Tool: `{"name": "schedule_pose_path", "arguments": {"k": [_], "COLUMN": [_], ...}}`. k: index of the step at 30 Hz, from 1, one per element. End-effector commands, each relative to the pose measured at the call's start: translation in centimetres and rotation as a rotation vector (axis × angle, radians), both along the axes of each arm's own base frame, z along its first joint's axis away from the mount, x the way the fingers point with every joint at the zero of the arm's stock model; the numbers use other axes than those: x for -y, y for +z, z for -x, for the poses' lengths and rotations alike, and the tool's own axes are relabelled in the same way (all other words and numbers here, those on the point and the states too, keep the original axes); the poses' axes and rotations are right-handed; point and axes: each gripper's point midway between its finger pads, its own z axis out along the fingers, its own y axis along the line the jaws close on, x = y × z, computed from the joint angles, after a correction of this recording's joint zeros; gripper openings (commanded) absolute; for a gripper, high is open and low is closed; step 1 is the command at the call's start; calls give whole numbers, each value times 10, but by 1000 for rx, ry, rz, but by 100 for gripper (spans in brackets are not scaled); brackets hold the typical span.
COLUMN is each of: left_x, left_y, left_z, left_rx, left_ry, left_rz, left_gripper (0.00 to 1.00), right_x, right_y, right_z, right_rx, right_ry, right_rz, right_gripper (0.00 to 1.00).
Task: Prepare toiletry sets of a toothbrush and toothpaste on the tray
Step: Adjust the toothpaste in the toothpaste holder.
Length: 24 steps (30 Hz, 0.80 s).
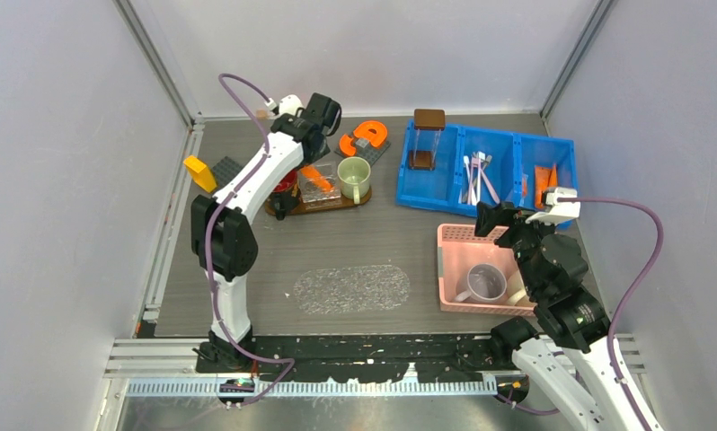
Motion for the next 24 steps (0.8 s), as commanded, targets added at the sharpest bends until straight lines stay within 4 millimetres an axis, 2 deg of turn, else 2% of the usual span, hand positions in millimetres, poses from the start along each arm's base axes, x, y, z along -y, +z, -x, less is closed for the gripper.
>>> {"name": "schedule_pose_path", "arguments": {"k": [1, 13, 24], "left_x": [-11, -15, -15], "left_y": [11, 3, -6], "left_z": [-5, -6, -8], "left_rx": [46, 37, 24], "left_ry": [67, 87, 101], "left_rz": [-24, -45, -45], "left_gripper": [48, 48, 41], "right_x": [-2, -2, -1], "right_y": [17, 16, 16], "right_z": [2, 0, 1], "right_rx": [50, 48, 50], "right_ry": [10, 9, 4], "right_rz": [-31, -25, -21], "right_gripper": [93, 93, 93]}}
